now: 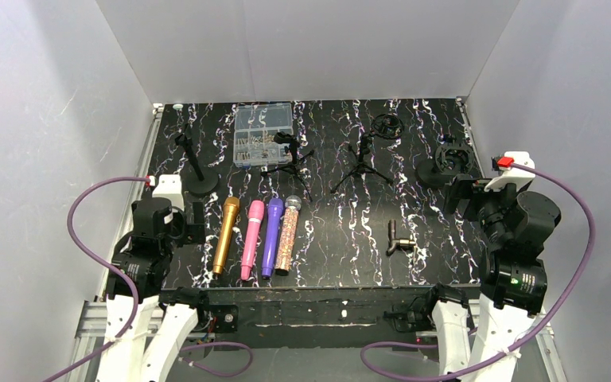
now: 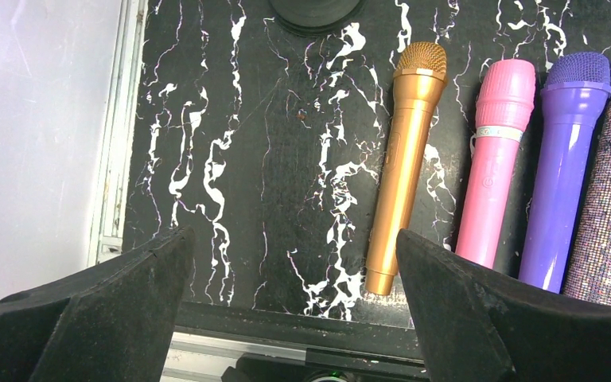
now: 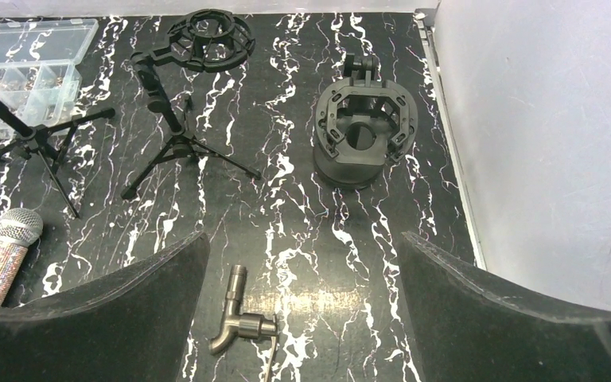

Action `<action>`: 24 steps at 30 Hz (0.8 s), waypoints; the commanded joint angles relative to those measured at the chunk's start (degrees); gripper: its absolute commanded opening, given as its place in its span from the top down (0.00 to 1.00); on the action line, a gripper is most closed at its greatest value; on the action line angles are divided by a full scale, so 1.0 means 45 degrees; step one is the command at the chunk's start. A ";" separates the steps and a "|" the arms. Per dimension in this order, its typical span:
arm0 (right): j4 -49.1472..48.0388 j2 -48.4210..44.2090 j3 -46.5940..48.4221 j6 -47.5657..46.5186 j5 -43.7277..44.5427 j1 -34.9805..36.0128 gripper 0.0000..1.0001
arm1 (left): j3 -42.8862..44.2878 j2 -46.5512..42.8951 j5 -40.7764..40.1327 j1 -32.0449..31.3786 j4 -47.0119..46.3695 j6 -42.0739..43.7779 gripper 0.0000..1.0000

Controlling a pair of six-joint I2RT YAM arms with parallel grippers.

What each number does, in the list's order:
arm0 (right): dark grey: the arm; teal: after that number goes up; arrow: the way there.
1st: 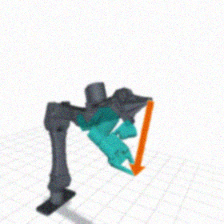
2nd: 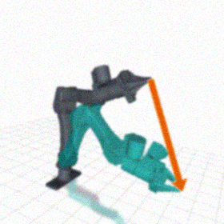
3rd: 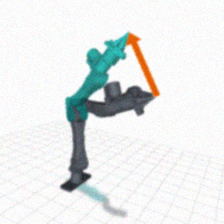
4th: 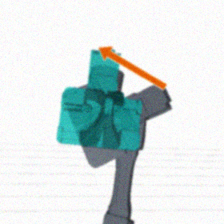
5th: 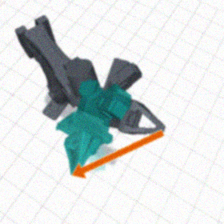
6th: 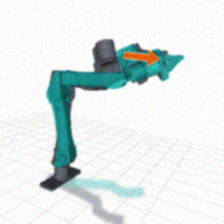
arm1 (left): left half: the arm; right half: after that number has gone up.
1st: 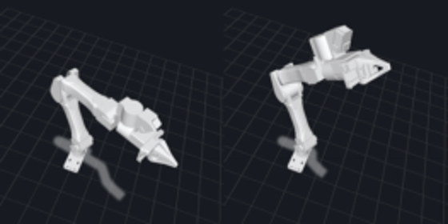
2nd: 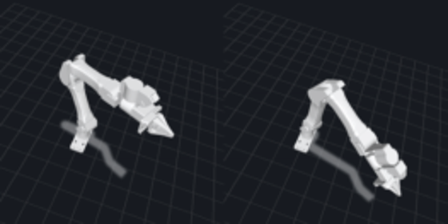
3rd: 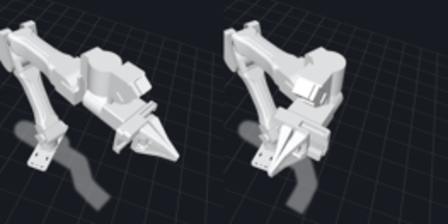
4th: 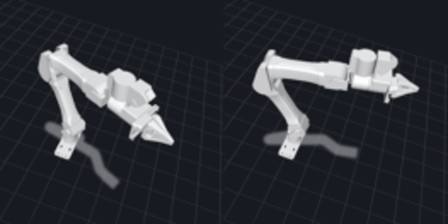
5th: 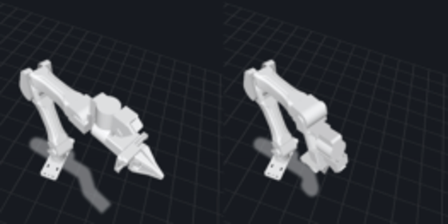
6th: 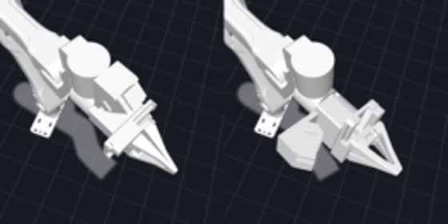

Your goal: Remove the microphone from the stand

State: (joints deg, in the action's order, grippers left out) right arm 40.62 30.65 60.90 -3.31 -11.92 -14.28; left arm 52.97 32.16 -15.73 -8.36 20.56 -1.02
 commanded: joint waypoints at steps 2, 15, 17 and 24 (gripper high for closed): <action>-0.0096 -0.0159 -0.0124 -0.0140 -0.0152 -0.0068 0.04 | 0.0050 -0.0073 -0.0171 0.0082 0.0461 0.0067 0.01; -0.0097 -0.0053 -0.0111 -0.0133 -0.0388 -0.0068 0.04 | -0.0128 -0.0087 -0.0237 0.0093 0.0227 0.0541 0.01; -0.0097 -0.0054 -0.0135 -0.0140 -0.0389 -0.0068 0.04 | -0.0112 -0.0059 -0.0236 0.0079 0.0199 0.0558 0.01; -0.0115 0.0060 -0.0127 -0.0120 -0.0421 -0.0075 0.04 | -0.0024 0.0020 -0.0182 0.0079 0.0191 0.0558 0.01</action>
State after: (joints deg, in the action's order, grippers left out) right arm 40.66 30.37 60.18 -3.40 -13.17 -14.28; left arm 52.95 31.77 -15.73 -8.34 20.71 0.93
